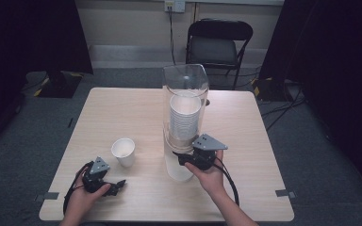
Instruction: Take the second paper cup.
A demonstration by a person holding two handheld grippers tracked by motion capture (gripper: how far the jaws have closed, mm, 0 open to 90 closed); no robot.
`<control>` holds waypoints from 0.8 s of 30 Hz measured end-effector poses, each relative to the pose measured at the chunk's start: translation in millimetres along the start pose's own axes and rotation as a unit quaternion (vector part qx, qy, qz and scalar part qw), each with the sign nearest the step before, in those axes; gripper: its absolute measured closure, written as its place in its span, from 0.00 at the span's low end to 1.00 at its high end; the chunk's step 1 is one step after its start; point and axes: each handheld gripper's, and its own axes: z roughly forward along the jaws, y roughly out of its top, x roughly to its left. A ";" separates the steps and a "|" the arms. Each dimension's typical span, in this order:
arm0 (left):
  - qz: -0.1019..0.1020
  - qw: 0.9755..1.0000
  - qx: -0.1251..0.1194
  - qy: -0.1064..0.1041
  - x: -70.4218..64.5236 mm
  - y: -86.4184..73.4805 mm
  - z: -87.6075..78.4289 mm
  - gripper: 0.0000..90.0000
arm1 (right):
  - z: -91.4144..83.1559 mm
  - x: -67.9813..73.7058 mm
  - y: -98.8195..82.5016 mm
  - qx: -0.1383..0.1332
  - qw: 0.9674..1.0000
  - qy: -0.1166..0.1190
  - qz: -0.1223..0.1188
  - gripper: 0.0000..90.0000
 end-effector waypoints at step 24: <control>-0.001 1.000 0.000 0.000 -0.7 0.5 1.0 0.04 | 2.2 -1.1 -26.7 0.038 0.999 0.010 0.004 0.35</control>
